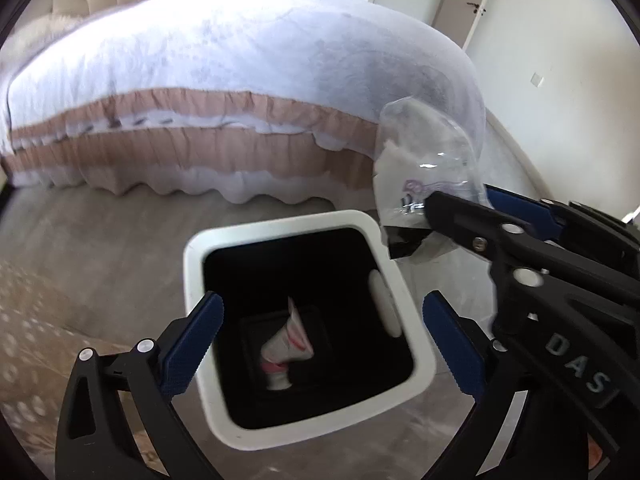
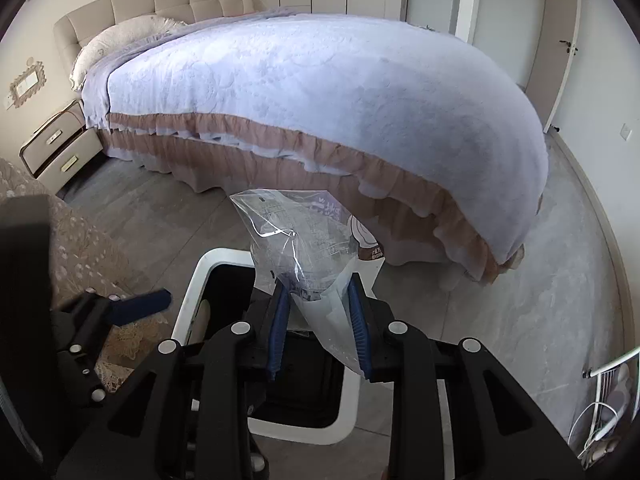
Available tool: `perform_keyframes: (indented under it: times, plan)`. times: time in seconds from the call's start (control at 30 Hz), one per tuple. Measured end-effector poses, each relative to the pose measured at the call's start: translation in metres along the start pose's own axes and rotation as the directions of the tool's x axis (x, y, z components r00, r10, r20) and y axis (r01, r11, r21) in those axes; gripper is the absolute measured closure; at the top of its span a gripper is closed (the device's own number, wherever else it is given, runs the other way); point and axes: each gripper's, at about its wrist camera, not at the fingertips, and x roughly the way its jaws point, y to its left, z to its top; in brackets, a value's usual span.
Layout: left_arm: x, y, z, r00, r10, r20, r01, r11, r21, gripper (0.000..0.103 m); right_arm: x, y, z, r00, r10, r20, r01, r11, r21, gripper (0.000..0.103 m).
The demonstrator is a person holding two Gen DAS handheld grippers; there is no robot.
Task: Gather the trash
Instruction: 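Open the right tool over the bin to drop the clear bag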
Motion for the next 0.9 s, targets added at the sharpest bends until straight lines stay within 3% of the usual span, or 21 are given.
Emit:
perform_keyframes:
  times: [0.13, 0.2, 0.3, 0.4, 0.43, 0.57, 0.83, 0.87, 0.9]
  plan:
    - [-0.015, 0.004, 0.002, 0.998, 0.056, 0.027, -0.056, 0.998, -0.009, 0.005, 0.000, 0.001, 0.004, 1.000, 0.012, 0.008, -0.012, 1.000, 0.001, 0.072]
    - [-0.023, 0.011, 0.003, 0.990, 0.129, 0.051, -0.129, 0.992, -0.018, 0.005, 0.000, 0.001, 0.005, 1.000, 0.029, 0.013, -0.029, 1.000, -0.003, 0.072]
    - [-0.033, 0.025, 0.001, 0.954, 0.295, 0.060, -0.293, 0.956, -0.031, 0.005, 0.004, 0.005, 0.004, 0.998, 0.061, 0.016, -0.061, 0.998, -0.012, 0.072]
    - [-0.048, 0.045, -0.002, 0.923, 0.378, 0.068, -0.372, 0.924, -0.089, 0.005, 0.015, 0.013, 0.000, 0.996, 0.084, 0.001, -0.084, 0.996, -0.022, 0.072]
    - [-0.052, 0.050, -0.003, 0.920, 0.385, 0.070, -0.376, 0.920, -0.113, 0.005, 0.019, 0.017, -0.002, 0.996, 0.091, -0.007, -0.091, 0.995, -0.026, 0.072]
    - [-0.070, 0.067, -0.005, 0.940, 0.331, 0.081, -0.311, 0.930, -0.195, 0.005, 0.037, 0.032, -0.015, 0.991, 0.131, -0.037, -0.132, 0.990, -0.048, 0.072]
    - [-0.072, 0.069, -0.009, 0.958, 0.268, 0.103, -0.242, 0.946, -0.214, 0.005, 0.072, 0.047, -0.044, 0.983, 0.161, -0.083, -0.166, 0.985, -0.056, 0.070]
    - [-0.072, 0.068, -0.009, 0.959, 0.264, 0.106, -0.237, 0.948, -0.214, 0.005, 0.074, 0.047, -0.046, 0.982, 0.166, -0.089, -0.171, 0.984, -0.053, 0.063]
    - [-0.072, 0.068, -0.009, 0.958, 0.265, 0.106, -0.239, 0.947, -0.213, 0.005, 0.072, 0.046, -0.046, 0.982, 0.170, -0.084, -0.175, 0.983, -0.051, 0.039]
